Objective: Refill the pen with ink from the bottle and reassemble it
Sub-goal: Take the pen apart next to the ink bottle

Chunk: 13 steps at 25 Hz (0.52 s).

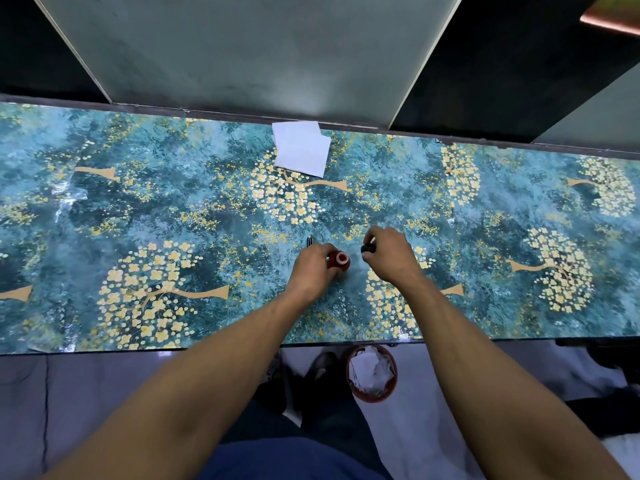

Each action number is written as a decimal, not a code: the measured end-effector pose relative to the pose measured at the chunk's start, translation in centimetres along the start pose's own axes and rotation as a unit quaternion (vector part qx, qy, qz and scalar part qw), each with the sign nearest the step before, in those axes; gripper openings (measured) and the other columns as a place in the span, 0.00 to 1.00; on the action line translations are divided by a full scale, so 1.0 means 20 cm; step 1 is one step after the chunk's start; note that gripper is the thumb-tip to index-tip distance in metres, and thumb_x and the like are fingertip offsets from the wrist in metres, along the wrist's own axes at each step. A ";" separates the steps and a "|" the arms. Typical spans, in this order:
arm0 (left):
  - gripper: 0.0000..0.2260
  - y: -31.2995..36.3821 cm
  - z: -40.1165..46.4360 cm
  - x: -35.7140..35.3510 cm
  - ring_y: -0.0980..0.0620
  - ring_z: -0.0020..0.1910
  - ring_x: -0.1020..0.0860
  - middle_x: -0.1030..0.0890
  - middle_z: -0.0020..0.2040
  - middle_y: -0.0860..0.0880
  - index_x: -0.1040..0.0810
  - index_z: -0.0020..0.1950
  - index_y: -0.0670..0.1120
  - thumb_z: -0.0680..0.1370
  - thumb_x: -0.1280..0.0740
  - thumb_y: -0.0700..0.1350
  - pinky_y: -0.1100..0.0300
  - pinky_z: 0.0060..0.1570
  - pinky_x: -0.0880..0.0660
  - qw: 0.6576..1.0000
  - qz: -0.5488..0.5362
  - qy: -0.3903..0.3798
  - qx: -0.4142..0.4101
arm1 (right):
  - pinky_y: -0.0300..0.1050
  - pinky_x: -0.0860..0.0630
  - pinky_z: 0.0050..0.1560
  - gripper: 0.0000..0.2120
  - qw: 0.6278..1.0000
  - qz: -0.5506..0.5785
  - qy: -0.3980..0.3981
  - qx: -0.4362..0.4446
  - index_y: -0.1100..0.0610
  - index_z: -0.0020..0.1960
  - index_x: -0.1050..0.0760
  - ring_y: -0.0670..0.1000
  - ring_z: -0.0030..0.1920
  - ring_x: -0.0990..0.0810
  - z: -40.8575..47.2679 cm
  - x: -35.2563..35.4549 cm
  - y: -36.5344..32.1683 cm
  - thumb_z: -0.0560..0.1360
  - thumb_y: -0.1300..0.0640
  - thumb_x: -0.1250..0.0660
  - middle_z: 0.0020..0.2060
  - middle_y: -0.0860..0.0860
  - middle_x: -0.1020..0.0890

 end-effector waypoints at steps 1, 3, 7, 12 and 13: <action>0.16 0.00 0.00 0.00 0.48 0.51 0.19 0.18 0.56 0.46 0.19 0.59 0.47 0.72 0.25 0.42 0.51 0.56 0.22 1.000 0.000 -0.002 0.004 | 0.49 0.24 0.44 0.06 1.000 -0.010 -0.011 -0.010 0.54 0.50 0.23 0.57 0.47 0.20 0.00 -0.03 0.04 0.74 0.60 0.30 0.49 0.56 0.21; 0.18 0.01 0.00 -0.01 0.48 0.52 0.19 0.18 0.57 0.46 0.19 0.60 0.47 0.71 0.24 0.42 0.50 0.57 0.22 1.000 0.002 0.001 0.019 | 0.47 0.27 0.41 0.06 0.999 -0.037 -0.034 -0.019 0.54 0.51 0.23 0.58 0.46 0.22 -0.01 -0.09 0.10 0.74 0.61 0.32 0.50 0.56 0.22; 0.19 0.02 -0.01 -0.03 0.49 0.53 0.18 0.18 0.57 0.47 0.19 0.60 0.48 0.70 0.24 0.41 0.49 0.57 0.22 0.999 -0.009 0.010 0.046 | 0.49 0.26 0.42 0.05 0.995 -0.080 -0.051 0.004 0.56 0.50 0.25 0.60 0.46 0.22 -0.03 -0.17 0.14 0.75 0.61 0.33 0.49 0.57 0.24; 0.19 0.05 -0.01 -0.05 0.50 0.53 0.18 0.17 0.58 0.48 0.19 0.61 0.48 0.71 0.24 0.39 0.51 0.57 0.22 0.997 0.004 0.025 0.070 | 0.49 0.27 0.40 0.07 0.994 -0.081 -0.070 0.036 0.56 0.51 0.28 0.58 0.44 0.24 -0.01 -0.16 0.18 0.75 0.60 0.31 0.50 0.57 0.25; 0.19 0.06 -0.02 -0.06 0.51 0.53 0.18 0.17 0.58 0.48 0.19 0.61 0.48 0.71 0.24 0.39 0.51 0.57 0.21 0.997 0.006 0.028 0.077 | 0.49 0.27 0.40 0.09 0.992 -0.080 -0.085 0.041 0.56 0.52 0.28 0.58 0.44 0.24 -0.01 -0.14 0.19 0.75 0.59 0.31 0.51 0.57 0.25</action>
Point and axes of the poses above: each hand's wrist, its own z-axis towards the middle knuckle, its own x-axis out of the back of the hand, y = z × x, the point moved 1 cm from there along z, towards the middle knuckle
